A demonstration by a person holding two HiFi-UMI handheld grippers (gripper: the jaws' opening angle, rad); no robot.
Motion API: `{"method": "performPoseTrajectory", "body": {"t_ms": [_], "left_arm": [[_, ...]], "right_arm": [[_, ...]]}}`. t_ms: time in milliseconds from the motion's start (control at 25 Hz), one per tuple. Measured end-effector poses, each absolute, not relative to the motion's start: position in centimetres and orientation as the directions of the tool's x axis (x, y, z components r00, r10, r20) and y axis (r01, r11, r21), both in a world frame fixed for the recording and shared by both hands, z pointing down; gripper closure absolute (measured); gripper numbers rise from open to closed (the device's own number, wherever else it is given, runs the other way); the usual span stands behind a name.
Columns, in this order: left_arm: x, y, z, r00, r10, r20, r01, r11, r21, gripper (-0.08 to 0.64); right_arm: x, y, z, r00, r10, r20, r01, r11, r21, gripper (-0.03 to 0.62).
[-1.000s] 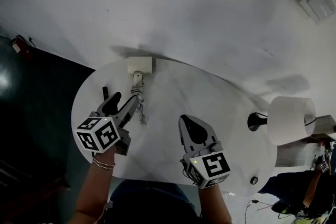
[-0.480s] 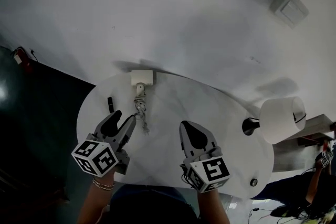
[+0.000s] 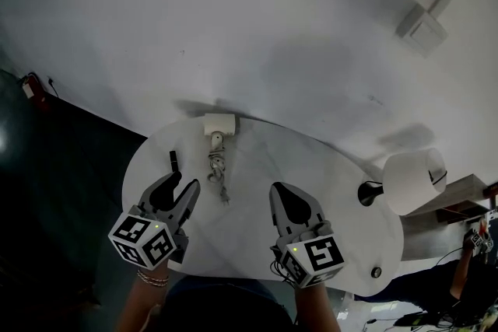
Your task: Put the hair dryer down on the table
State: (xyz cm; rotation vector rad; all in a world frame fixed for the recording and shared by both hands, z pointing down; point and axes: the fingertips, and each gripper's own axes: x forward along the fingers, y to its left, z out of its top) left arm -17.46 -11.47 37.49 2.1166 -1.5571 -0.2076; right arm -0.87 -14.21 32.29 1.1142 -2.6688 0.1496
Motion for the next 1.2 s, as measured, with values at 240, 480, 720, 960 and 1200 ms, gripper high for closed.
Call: {"method": "performPoseTrajectory", "body": {"t_ms": [240,480,720,960,1200], "left_arm": [[-18.6,-11.0,36.6,0.354,-0.924,0.143,-0.847,-0.252,0.468,0.364],[-19.1,-10.5,35.5,0.364,-0.925,0.108,-0.847,-0.280,0.452,0.407],[-18.7,-10.2,35.5,0.362,-0.928,0.089,-0.824,-0.274,0.496,0.427],[-17.7,-9.7,34.5,0.343,-0.936,0.075,-0.838,-0.269,0.476,0.474],[-16.6,-8.9,33.4,0.329,-0.942,0.065,-0.845,-0.262,0.466,0.492]], "right_arm": [[-1.9,-13.2,31.5,-0.678,-0.693,0.243,-0.711,0.703,0.019,0.574],[-2.6,-12.0,29.8,-0.693,-0.703,0.160,-0.705,0.707,0.051,0.574],[-1.7,-11.4,30.0,-0.697,-0.700,0.156,-0.700,0.711,0.062,0.574],[-0.6,-11.5,28.2,-0.713,-0.691,0.118,-0.684,0.723,0.100,0.574],[0.1,-11.0,26.4,-0.732,-0.676,0.082,-0.657,0.733,0.177,0.574]]}}
